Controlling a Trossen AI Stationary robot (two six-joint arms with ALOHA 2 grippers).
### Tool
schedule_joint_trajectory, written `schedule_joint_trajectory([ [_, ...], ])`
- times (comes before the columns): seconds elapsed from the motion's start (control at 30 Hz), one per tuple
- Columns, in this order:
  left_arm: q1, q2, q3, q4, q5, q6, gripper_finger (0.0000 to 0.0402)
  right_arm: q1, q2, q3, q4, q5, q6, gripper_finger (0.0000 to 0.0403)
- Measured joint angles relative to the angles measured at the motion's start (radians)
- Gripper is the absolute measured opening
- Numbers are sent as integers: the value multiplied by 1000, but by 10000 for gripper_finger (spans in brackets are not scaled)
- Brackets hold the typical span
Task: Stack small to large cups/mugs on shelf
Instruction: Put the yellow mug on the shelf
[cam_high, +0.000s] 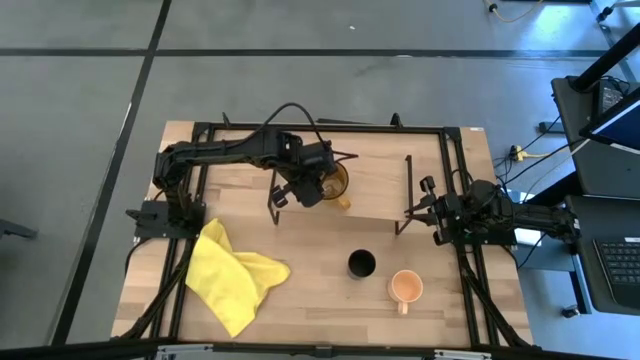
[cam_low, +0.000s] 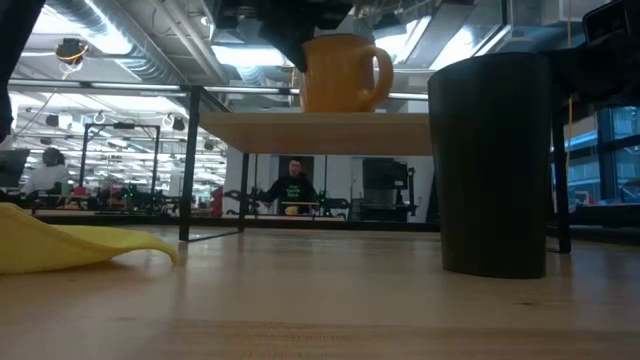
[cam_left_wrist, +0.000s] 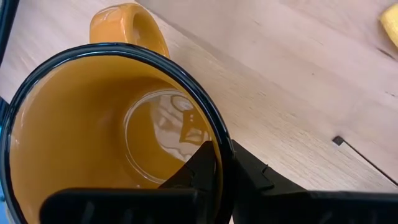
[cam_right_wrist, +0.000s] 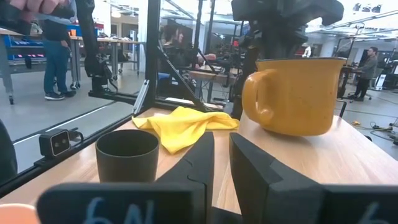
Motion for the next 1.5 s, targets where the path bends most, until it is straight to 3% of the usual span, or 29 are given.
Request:
schedule_joint_trajectory([
  [0.33,0,0,0,2,-35,0,29,0,0,0,0,0,1,53],
  [1.27,-39,-26,3,30,-110,-85,102,0,0,0,1,0,-48,53],
  [1.5,-43,-86,3,13,-97,-178,103,0,0,0,144,-1,-48,53],
])
